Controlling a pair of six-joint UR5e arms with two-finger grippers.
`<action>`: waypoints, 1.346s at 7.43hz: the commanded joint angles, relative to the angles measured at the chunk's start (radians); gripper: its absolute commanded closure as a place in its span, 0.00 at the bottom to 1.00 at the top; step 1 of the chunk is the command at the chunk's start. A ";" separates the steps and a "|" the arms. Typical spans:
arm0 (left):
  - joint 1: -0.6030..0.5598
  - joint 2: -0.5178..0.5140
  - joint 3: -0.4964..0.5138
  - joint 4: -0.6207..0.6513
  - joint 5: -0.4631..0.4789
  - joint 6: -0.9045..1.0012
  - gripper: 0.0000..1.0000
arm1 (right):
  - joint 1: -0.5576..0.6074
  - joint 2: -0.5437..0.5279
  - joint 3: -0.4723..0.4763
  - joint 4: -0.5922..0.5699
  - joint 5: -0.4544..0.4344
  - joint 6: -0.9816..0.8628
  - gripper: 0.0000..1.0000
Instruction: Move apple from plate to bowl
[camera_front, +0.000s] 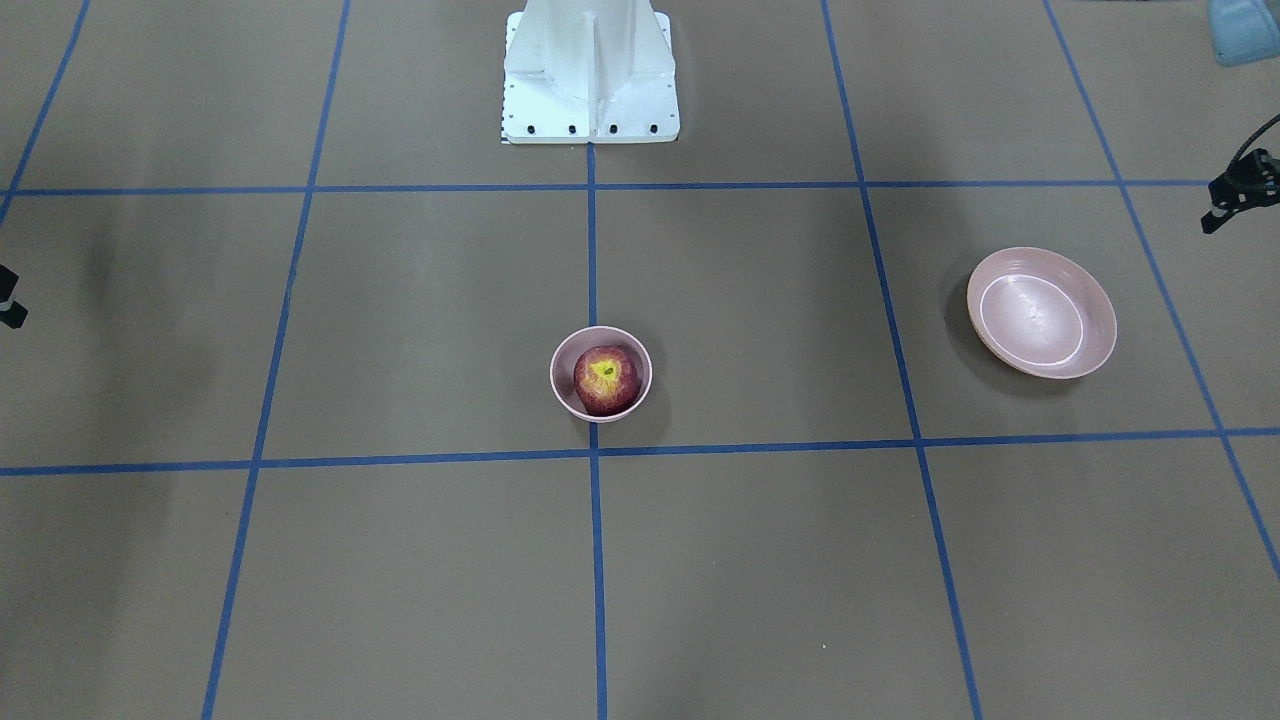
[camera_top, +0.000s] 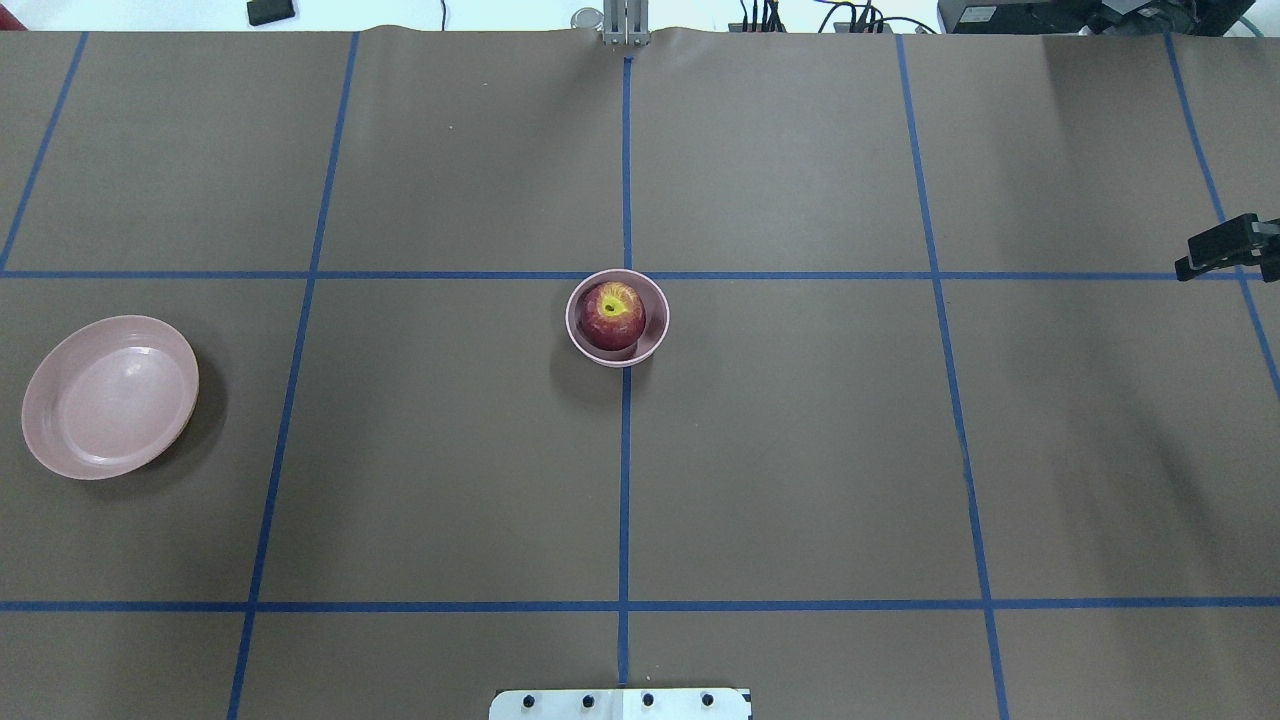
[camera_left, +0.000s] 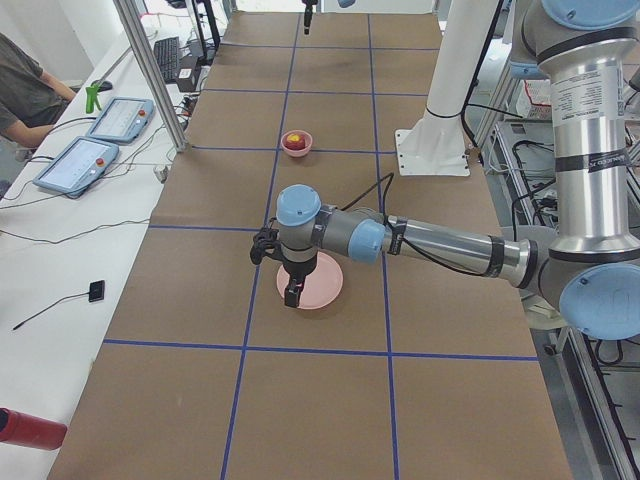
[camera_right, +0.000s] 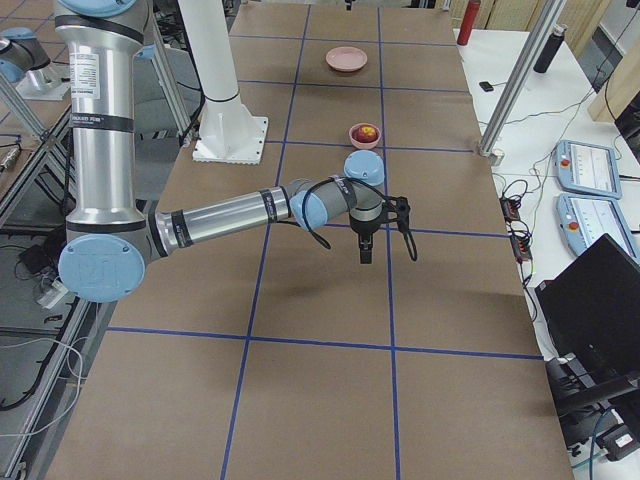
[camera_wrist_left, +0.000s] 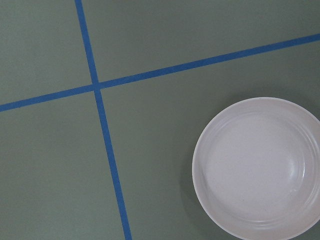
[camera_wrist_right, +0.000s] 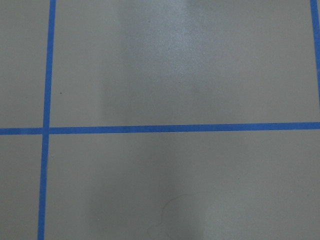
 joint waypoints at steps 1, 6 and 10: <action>-0.001 0.000 -0.007 0.003 0.002 -0.004 0.02 | -0.001 -0.002 0.001 0.000 -0.003 -0.021 0.00; -0.080 0.002 -0.016 0.003 -0.002 0.001 0.02 | 0.075 -0.029 -0.052 -0.013 0.012 -0.243 0.00; -0.078 0.002 -0.006 0.012 -0.004 -0.001 0.02 | 0.094 -0.021 -0.055 -0.020 0.032 -0.254 0.00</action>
